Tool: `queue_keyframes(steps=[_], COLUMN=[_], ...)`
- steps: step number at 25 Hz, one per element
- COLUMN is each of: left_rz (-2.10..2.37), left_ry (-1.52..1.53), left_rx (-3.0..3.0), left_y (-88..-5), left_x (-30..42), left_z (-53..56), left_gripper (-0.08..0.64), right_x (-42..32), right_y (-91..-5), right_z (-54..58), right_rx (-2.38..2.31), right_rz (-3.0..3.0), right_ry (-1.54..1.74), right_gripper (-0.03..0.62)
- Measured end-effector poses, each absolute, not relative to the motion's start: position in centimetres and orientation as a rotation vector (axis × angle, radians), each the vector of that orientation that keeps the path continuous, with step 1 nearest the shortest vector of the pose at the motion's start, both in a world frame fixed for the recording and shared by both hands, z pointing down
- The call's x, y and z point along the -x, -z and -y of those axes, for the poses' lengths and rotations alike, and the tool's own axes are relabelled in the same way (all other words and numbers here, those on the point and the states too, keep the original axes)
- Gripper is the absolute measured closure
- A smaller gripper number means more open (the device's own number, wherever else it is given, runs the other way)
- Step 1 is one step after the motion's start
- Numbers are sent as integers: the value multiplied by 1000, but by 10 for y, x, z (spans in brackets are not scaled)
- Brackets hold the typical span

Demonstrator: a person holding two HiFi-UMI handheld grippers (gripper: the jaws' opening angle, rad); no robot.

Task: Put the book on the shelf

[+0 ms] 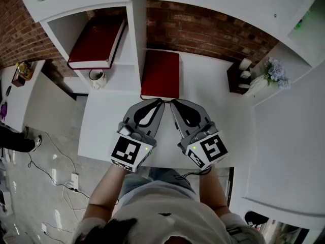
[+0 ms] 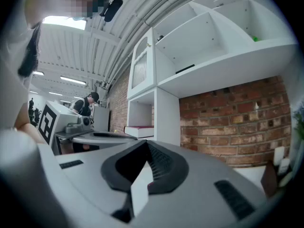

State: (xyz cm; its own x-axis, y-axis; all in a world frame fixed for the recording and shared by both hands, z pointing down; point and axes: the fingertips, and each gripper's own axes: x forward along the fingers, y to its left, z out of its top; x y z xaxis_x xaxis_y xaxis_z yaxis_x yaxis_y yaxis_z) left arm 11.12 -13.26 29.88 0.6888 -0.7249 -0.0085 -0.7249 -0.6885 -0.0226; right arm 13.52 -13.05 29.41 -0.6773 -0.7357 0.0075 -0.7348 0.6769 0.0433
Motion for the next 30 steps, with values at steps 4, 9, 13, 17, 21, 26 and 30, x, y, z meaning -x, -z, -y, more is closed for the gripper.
queue_keyframes(steps=[4,9,13,17,21,26,30], left_rz=[-1241,-1248,-1254,-1258,-1266,-1291,-1313], left_ry=[13,8,18,36,54,53,89], left_rx=[2844,2839,2846,2840,2848,2848,2859], left_y=[-304,-303,-306,-312,-318,-326,-338], left_x=[-112,-115,-117,-119,-121,-117,-115], left_z=[134,136,137,139,142,148,152], left_gripper=[546,545,545,545,545,545,545], right_x=[-138,-140,-142,-141,-142,-143,-144], right_y=[-297,-299,-301,-304,-309,-320,-331], right_z=[131,133,134,135,140,147,152], right_rx=[-1241,-1231,-1224,-1213,-1212,-1190,-1184], right_rz=[2861,2865,2868,2862,2865,2858,2843], right_ry=[50,43,34,65,42,4,-33], right_gripper=[583,583,583,581,580,578,575])
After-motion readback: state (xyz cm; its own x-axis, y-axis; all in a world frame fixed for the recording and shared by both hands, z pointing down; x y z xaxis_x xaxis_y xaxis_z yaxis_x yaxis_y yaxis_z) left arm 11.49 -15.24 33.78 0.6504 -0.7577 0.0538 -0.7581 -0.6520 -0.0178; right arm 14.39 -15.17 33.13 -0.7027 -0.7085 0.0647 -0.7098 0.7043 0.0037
